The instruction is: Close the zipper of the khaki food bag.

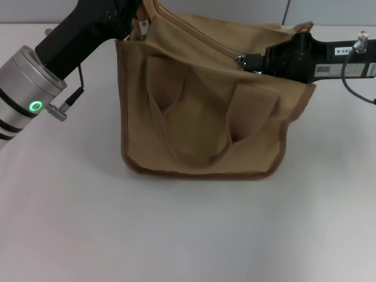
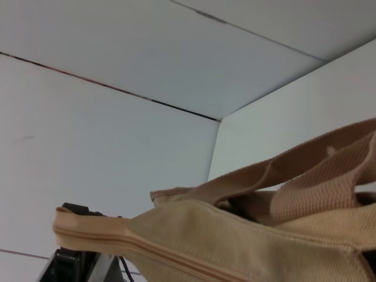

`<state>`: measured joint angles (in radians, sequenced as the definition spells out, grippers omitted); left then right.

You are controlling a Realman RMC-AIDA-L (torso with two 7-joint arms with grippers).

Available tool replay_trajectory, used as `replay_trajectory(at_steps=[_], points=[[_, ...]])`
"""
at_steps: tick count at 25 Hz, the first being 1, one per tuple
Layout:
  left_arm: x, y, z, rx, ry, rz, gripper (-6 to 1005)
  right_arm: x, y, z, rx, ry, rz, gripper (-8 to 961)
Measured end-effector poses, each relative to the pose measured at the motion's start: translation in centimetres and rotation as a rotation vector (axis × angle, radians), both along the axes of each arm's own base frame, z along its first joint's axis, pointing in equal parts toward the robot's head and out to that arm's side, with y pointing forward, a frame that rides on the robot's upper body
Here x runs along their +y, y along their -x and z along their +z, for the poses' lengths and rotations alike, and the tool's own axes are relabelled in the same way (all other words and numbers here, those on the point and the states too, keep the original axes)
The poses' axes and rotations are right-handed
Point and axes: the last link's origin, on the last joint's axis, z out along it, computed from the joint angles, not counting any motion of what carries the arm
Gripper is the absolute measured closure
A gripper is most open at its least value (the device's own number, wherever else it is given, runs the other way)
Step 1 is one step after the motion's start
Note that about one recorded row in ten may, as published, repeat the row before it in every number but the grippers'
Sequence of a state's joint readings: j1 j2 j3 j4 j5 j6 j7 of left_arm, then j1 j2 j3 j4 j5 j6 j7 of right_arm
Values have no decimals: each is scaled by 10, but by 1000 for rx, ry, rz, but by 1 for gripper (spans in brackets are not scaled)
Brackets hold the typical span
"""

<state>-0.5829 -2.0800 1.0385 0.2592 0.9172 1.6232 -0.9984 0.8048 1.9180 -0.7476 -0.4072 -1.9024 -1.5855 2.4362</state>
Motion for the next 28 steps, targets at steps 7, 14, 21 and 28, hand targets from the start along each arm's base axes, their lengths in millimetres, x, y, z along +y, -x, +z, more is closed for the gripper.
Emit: replay_trajectory(at_steps=[7, 14, 21, 28], points=[[0, 0, 0, 0, -1, 1, 855, -1, 1, 0, -1, 3, 14, 912], [1, 2, 1, 0, -6, 9, 852, -2, -4, 4, -1, -9, 10, 941], [0, 6, 4, -13, -23, 33, 849, -8, -20, 18, 1, -50, -6, 930], [0, 8, 4, -12, -30, 44, 845, -16, -35, 33, 31, -78, -33, 919]])
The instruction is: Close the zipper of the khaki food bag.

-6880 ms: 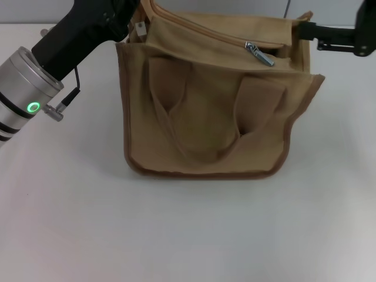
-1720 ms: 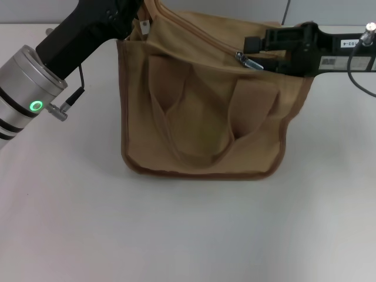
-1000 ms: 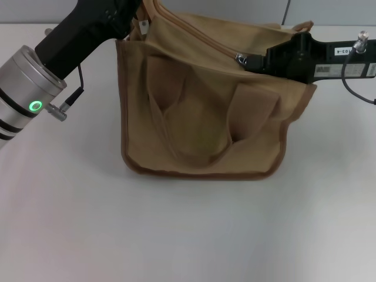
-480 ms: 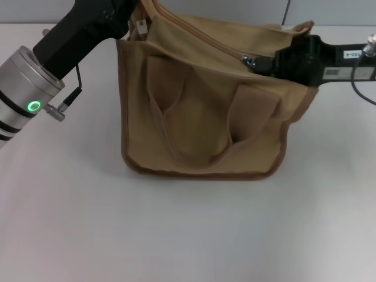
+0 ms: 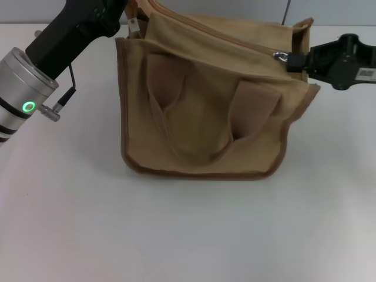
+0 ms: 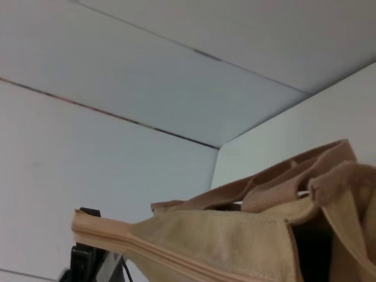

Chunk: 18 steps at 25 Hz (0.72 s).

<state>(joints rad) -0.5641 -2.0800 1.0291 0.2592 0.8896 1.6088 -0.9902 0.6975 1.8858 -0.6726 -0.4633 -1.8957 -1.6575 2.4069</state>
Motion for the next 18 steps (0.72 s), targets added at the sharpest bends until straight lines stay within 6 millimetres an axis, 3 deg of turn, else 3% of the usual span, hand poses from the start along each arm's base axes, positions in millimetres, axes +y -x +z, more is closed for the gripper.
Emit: replay_trajectory(at_steps=[8, 12, 18], points=[[3, 2, -1, 11, 1, 22, 841, -13, -15, 29, 114, -240, 101, 907], [4, 3, -2, 14, 2, 33, 840, -28, -26, 32, 145, -394, 164, 901], [4, 10, -7, 27, 16, 75, 837, -54, -48, 26, 87, -642, 254, 743]])
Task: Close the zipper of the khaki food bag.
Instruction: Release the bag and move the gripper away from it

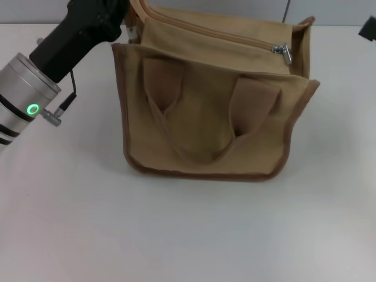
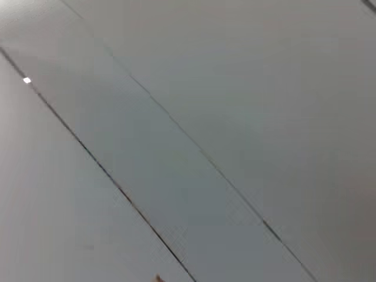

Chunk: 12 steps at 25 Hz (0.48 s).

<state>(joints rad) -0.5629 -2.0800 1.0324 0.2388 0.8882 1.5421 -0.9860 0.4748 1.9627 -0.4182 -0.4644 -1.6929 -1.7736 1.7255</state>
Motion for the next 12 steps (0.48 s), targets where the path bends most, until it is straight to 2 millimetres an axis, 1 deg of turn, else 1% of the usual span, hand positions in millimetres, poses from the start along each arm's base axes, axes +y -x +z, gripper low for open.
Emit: replay_trajectory(at_steps=[2, 6, 8, 10, 11, 12], points=[[-1, 3, -3, 10, 2, 11, 836, -9, -3, -11, -29, -61, 25, 690], [-5, 8, -8, 52, -21, 14, 834, -21, -2, -34, -79, -161, 76, 500], [-7, 11, -7, 62, -35, 20, 833, -24, -1, -42, -104, -204, 100, 415], [-9, 18, 1, 55, -81, 40, 832, -27, 0, -49, -122, -238, 120, 342], [-9, 18, 1, 55, -81, 40, 794, -28, 0, -52, -126, -248, 127, 305], [-9, 26, 16, 14, -154, 80, 756, -28, 1, -54, -125, -253, 129, 268]])
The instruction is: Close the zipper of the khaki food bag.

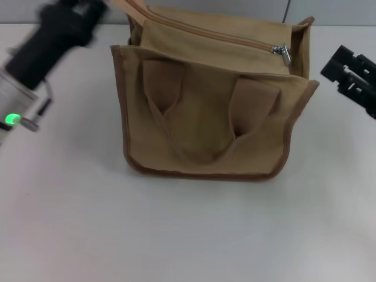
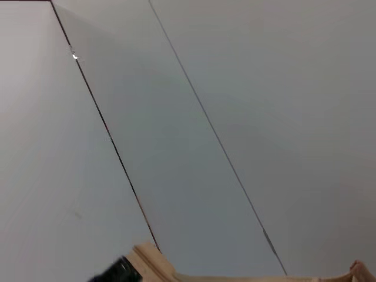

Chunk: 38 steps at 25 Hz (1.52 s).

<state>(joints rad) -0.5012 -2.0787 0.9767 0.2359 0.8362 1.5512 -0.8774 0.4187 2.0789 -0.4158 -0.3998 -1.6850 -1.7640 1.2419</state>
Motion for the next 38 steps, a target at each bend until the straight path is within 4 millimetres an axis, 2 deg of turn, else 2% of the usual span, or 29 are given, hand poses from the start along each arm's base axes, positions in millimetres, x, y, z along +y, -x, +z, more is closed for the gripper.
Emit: replay_trajectory(at_steps=[1, 3, 4, 5, 9, 10, 13, 14, 18, 21, 24, 26, 31, 32, 34, 36, 37, 38], points=[[0, 2, 6, -21, -25, 13, 719, 0, 0, -2, -1, -4, 3, 231], [-3, 9, 26, -114, -105, 35, 643, 0, 0, -5, -6, -9, 2, 219], [-3, 9, 26, -114, -105, 35, 608, 0, 0, -6, -11, -12, 1, 213], [-9, 12, 39, -195, -150, 25, 574, 0, 0, -8, -18, -17, 1, 207], [-17, 10, 45, -251, -153, -20, 435, 0, 1, -15, -27, -28, 3, 201], [-22, 2, 42, -258, -111, -81, 401, 0, 1, -16, -28, -29, 4, 200], [-24, -3, 37, -250, -80, -114, 299, 0, 1, -18, -37, -32, 7, 200], [-28, -19, 20, -191, 29, -210, 265, 0, 1, -19, -41, -34, 9, 200], [-38, -38, -5, -69, 188, -351, 227, -2, 0, -22, -55, -45, 16, 199], [-53, -42, -29, 76, 315, -448, 198, -7, -2, -27, -76, -30, 24, 199], [-71, -31, -49, 228, 403, -503, 198, -15, -7, -33, -127, 24, 39, 199], [-86, -15, -59, 303, 441, -495, 198, -20, -13, -34, -169, 45, 45, 198], [-103, 9, -65, 360, 453, -417, 198, -33, -22, -37, -238, 59, 68, 198], [-109, 18, -65, 374, 445, -374, 198, -37, -23, -40, -261, 66, 94, 198], [-114, 27, -64, 387, 437, -336, 198, -44, -22, -48, -310, 93, 156, 197], [-114, 27, -64, 387, 437, -336, 198, -50, -21, -59, -360, 129, 219, 197], [-118, 38, -64, 408, 441, -284, 198, -52, -20, -62, -373, 142, 232, 197], [-119, 40, -65, 410, 445, -274, 198, -52, -20, -65, -376, 149, 235, 197]])
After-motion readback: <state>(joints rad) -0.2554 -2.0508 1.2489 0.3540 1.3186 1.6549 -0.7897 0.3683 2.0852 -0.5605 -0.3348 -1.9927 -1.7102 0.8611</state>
